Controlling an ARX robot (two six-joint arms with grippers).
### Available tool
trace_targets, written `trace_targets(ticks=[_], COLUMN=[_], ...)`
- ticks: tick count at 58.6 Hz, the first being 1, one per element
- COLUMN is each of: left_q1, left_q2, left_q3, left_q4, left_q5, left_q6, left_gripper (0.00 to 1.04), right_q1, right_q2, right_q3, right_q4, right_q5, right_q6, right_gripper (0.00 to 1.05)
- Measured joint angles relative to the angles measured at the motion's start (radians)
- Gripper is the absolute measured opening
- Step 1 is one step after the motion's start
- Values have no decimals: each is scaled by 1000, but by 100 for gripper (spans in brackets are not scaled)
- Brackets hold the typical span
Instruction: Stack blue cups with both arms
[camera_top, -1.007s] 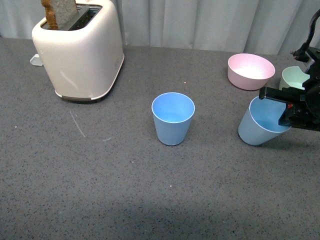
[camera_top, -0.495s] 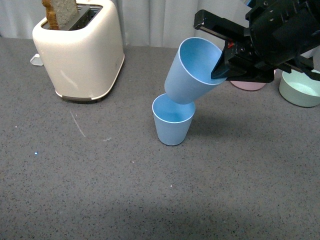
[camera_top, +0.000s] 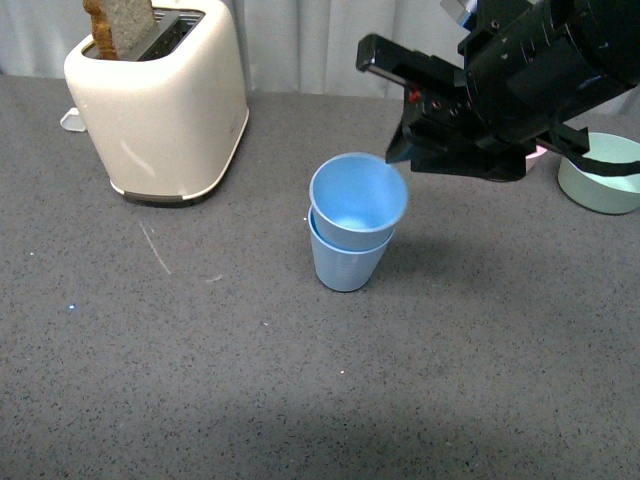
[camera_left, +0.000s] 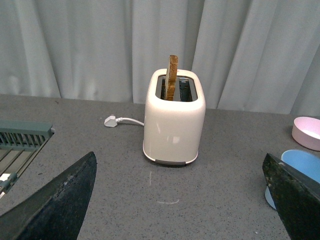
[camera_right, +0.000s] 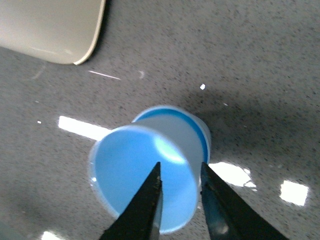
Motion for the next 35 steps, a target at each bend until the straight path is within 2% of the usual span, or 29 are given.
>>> trace_targets(ticks=[8,12,18,20,25,31,32,34,35], left_q1=[0,0,0,0,0,0,0,0,0], left_q2=[0,0,0,0,0,0,0,0,0], left_q3=[0,0,0,0,0,0,0,0,0], left_q4=[0,0,0,0,0,0,0,0,0], left_q5=[0,0,0,0,0,1,1,0,-2], left_q6=[0,0,0,0,0,0,0,0,0], left_gripper=[98,98,98,98,98,98,98,98,98], right_q1=[-19,-24,-29,-29,-27,-14,-14,-24,-28], right_q2=[-33,-42,-43,-43,-43,-38,-38,-39,-41], right_q3=[-33,-37,-39,-40,-45,-253,-280,-381,-405], right_q4=[95,95,95,95,107,641,697,916,963], right_q5=[85,92,92,92,110,452,473,536,544], right_q6=[2,2,2,2,-9,-194,-204,-278,-290], right_gripper=[60,70,93,97,94,78,76,69,67])
